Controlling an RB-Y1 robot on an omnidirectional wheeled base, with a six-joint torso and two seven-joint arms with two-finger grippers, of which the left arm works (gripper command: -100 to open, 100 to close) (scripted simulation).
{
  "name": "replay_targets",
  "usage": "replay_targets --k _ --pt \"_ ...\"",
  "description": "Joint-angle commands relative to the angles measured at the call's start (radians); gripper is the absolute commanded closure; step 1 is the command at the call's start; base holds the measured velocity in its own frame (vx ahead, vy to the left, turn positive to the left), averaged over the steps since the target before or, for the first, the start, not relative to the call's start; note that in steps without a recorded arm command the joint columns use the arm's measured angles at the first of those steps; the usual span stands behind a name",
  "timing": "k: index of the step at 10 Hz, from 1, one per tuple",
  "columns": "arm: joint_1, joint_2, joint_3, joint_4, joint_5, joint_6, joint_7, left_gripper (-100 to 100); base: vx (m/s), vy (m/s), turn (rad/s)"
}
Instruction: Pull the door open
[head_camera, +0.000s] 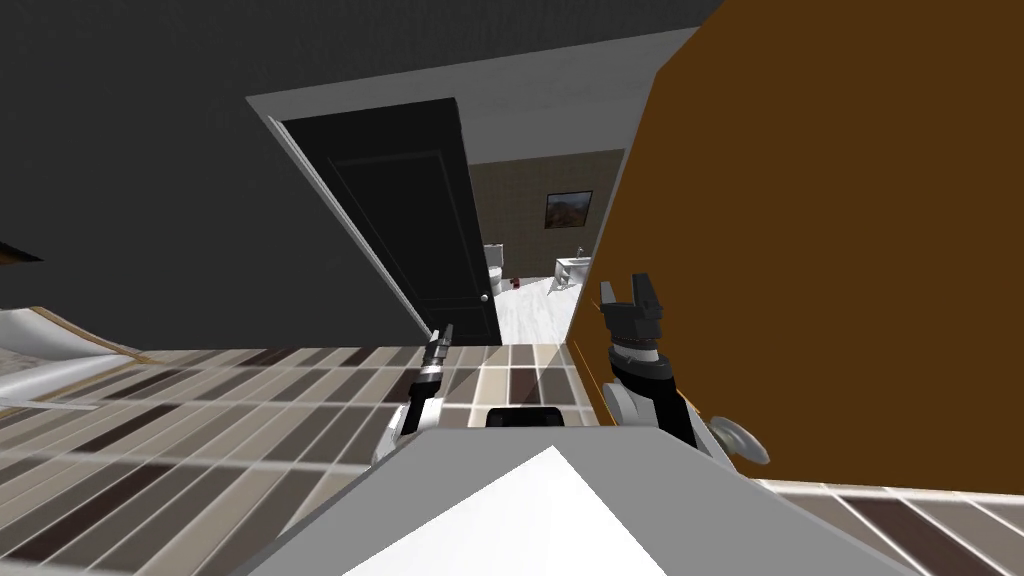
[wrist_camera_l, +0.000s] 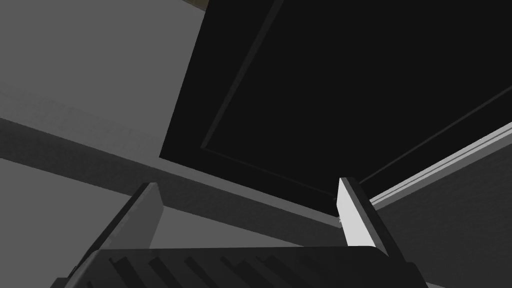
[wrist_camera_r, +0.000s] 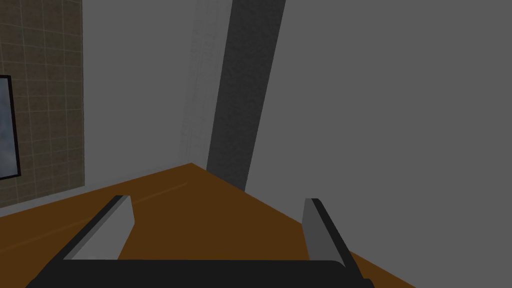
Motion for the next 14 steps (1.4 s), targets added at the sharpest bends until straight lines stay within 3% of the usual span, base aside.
replay_targets --k 1,14 --pt "-0.007 0.001 0.007 0.039 -0.006 -0.01 -0.038 -100 0.095 -0.011 -0.059" --pt "-0.076 -0.008 0.058 0.315 -0.055 -0.061 -0.304 -100 0.1 0.011 -0.056"
